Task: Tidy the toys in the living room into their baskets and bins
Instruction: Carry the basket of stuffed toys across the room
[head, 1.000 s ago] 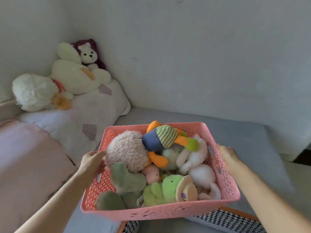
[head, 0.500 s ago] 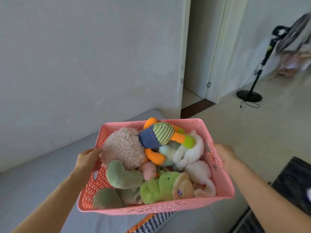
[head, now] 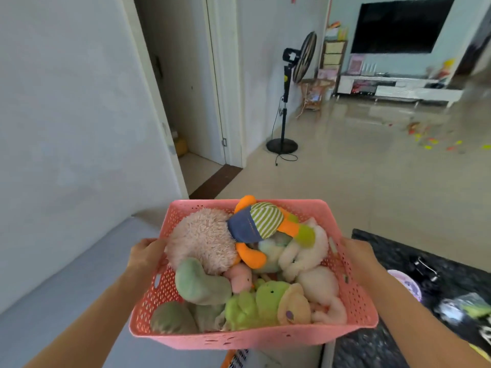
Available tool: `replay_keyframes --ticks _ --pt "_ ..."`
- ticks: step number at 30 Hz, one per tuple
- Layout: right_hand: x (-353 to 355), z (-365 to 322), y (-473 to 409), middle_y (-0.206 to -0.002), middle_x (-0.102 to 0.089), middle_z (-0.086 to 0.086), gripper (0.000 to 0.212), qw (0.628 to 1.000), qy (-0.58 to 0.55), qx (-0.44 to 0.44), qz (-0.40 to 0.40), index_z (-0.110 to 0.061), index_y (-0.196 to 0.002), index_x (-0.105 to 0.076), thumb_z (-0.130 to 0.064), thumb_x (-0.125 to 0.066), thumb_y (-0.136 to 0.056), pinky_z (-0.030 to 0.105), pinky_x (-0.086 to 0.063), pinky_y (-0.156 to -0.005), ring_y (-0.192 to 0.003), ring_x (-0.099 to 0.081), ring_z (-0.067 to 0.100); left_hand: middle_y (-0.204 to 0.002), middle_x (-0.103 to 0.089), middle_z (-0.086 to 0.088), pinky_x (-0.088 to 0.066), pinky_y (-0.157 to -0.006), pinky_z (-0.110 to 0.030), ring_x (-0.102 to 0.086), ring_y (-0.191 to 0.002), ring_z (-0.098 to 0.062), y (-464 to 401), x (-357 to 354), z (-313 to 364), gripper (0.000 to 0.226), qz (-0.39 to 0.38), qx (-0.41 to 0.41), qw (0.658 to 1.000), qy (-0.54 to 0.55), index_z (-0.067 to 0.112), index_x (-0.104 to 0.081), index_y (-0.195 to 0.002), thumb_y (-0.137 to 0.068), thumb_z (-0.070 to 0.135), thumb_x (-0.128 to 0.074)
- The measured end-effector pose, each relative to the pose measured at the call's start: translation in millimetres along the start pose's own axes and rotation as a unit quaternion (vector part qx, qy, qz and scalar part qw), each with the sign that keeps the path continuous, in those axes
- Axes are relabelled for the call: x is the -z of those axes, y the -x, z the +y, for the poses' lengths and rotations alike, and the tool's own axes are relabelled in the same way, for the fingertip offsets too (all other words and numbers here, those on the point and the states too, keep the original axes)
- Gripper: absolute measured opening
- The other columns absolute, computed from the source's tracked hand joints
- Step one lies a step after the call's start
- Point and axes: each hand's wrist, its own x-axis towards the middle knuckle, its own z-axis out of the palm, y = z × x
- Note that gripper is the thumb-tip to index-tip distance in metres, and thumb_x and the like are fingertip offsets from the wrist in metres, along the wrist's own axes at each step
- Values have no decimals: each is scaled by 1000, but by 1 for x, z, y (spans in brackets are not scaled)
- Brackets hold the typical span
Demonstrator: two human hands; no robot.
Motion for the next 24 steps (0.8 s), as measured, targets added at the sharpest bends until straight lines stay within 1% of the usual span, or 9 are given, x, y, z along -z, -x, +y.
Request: replay_keyframes --ticks 2,5,8,10,13,15,17,20,24 --pt "10 -17 -29 -56 -41 10 29 1000 -11 -1 22 -7 -59 -47 -3 -55 -86 33 -28 -54 -50 -37 20 -57 -51 -14 -44 -41 -24 -46 -46 -22 -23 -33 21 23 -18 -8 1000 0 -8 -59 -99 -86 11 -59" --pt "19 -44 -74 -60 -46 10 28 999 15 8 49 -8 -60 -50 -8 -56 -87 33 -35 -57 -54 -43 22 -65 -59 -14 -52 -56 -33 -54 -53 -24 -50 -78 50 21 -31 -20 999 -4 -2 -62 -95 -85 16 -62" --pt "24 -67 -114 -60 -49 14 25 998 7 1 68 -4 -62 -54 -10 -57 -86 36 -36 -66 -64 -48 26 -70 -62 -16 -53 -62 -36 -56 -54 -25 -78 -119 79 22 -41 -39 998 -20 1 -62 -94 -85 21 -62" --pt "25 -82 -143 -61 -49 14 22 996 5 -2 91 -1 -66 -55 -10 -55 -86 36 -36 -66 -67 -49 27 -74 -63 -15 -53 -59 -35 -57 -56 -23 -103 -152 99 17 -61 -52 996 -47 4 -59 -94 -88 20 -58" --pt "23 -99 -188 -60 -46 13 24 993 -3 4 114 -2 -64 -52 -5 -51 -88 34 -32 -55 -55 -43 23 -74 -61 -13 -50 -54 -30 -55 -55 -18 -143 -202 130 17 -85 -60 992 -70 4 -60 -97 -87 17 -55" --pt "24 -114 -216 -61 -46 11 26 991 -18 3 129 -4 -63 -50 -5 -51 -89 31 -31 -51 -53 -40 21 -80 -63 -12 -49 -55 -29 -59 -61 -19 -171 -233 152 22 -119 -62 989 -69 5 -61 -102 -87 21 -59" --pt "25 -127 -242 -65 -48 8 27 990 -22 0 139 -10 -65 -49 -8 -50 -92 31 -38 -55 -56 -44 21 -84 -63 -12 -48 -55 -28 -60 -67 -21 -191 -263 174 26 -145 -57 985 -69 4 -59 -104 -86 23 -61" --pt "32 -151 -283 -69 -53 6 24 986 -31 -10 165 -14 -67 -51 -17 -52 -91 38 -47 -69 -60 -50 22 -75 -60 -11 -47 -46 -26 -55 -59 -19 -226 -313 212 23 -181 -83 977 -77 0 -58 -98 -88 21 -59" --pt "45 -177 -333 -55 -50 16 35 977 -10 -19 210 -2 -58 -52 -21 -57 -86 35 -35 -54 -49 -43 25 -81 -61 -14 -47 -54 -27 -55 -63 -20 -258 -382 248 27 -214 -92 969 -85 2 -56 -108 -90 23 -59"
